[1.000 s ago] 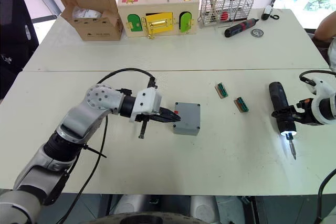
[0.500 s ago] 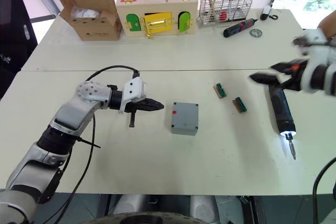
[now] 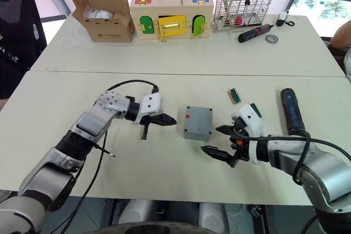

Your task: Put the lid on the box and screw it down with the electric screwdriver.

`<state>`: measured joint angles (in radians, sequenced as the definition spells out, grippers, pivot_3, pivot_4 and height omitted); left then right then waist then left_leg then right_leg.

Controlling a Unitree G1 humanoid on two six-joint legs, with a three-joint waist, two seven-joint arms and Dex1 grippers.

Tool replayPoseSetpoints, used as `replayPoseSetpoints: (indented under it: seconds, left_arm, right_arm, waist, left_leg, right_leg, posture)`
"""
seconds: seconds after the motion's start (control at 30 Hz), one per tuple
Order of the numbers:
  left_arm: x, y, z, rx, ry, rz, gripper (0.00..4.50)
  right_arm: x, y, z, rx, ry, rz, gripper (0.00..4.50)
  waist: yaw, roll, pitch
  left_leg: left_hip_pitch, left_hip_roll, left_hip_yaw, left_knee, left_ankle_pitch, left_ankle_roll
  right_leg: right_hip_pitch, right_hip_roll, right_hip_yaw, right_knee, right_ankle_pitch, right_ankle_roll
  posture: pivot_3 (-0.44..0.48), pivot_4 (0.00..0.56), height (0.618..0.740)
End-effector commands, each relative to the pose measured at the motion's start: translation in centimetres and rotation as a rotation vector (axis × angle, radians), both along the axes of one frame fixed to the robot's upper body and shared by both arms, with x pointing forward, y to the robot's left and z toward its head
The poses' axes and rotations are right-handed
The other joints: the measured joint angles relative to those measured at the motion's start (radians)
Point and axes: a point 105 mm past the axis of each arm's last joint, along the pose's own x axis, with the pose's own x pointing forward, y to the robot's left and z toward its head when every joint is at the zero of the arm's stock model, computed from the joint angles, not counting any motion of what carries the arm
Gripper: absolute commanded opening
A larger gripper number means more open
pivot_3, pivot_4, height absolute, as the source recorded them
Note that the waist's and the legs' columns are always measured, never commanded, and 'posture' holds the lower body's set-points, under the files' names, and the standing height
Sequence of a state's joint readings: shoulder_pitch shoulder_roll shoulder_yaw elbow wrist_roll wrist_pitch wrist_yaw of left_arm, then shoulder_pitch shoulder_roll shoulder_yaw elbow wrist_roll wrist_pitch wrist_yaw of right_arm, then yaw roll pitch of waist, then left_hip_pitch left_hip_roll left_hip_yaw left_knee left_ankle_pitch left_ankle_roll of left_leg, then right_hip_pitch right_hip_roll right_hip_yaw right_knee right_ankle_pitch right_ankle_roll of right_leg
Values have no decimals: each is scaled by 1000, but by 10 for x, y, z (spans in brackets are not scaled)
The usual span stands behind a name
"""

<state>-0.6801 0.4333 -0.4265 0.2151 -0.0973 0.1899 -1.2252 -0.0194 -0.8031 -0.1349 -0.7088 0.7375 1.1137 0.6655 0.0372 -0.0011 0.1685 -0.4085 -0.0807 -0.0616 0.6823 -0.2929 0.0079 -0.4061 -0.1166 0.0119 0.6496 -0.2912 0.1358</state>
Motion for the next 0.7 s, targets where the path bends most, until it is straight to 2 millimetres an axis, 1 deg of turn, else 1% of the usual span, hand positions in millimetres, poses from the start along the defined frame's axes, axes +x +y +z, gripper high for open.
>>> replayPoseSetpoints:
  seconds: [0.03,0.17,0.23,0.37,0.43,0.5,0.53,0.6,0.7]
  left_arm:
    - [6,-12,7,-25,-44,-26,0]
    - [12,-28,7,-35,-86,-41,0]
    - [17,-34,11,-57,-109,-32,0]
    - [31,-35,16,-85,-155,30,0]
    - [37,-22,13,-49,-180,58,0]
    - [35,-8,10,-16,-179,58,0]
    - [33,-4,10,-6,-173,52,0]
    - [26,6,8,18,-152,34,0]
    - [14,17,3,60,-122,10,0]
  right_arm:
    - [-2,12,4,10,-25,28,4489]
    - [-9,26,4,46,0,59,4489]
    - [-10,30,6,61,4,63,4489]
    - [-11,31,11,79,3,53,4489]
    - [-8,15,12,-6,-19,30,4489]
    - [-2,-3,13,-88,-43,-1,4489]
    - [1,-8,14,-109,-50,-10,4489]
    - [5,-17,14,-138,-57,-19,4489]
    - [14,-24,14,-161,-82,-20,4489]
  waist:
    - [0,0,0]
    - [0,0,0]
    - [0,0,0]
    - [1,-1,0]
    - [-1,-1,0]
    - [-4,-1,0]
    - [-9,-1,0]
    - [-15,-1,0]
    - [-21,-1,0]
  left_leg:
    - [0,0,0,0,0,0]
    - [0,0,0,0,0,0]
    - [0,0,0,0,0,0]
    - [0,0,0,1,0,0]
    - [0,0,0,1,0,0]
    - [0,0,0,0,0,0]
    - [0,0,1,0,0,0]
    - [0,1,0,0,0,0]
    - [0,1,0,-1,0,0]
  right_leg:
    - [0,0,0,0,0,0]
    - [0,0,0,0,0,0]
    - [0,0,0,0,0,0]
    - [0,0,0,0,0,0]
    - [0,0,0,0,0,0]
    - [0,0,0,0,0,0]
    - [-1,0,0,0,0,0]
    - [-1,1,0,0,0,0]
    - [-1,1,0,0,0,0]
  posture:
    - [0,150,737]
    - [0,150,737]
    - [0,150,737]
    - [0,150,737]
    - [0,150,737]
    - [0,150,737]
    - [0,150,737]
    - [0,150,737]
    - [0,150,737]
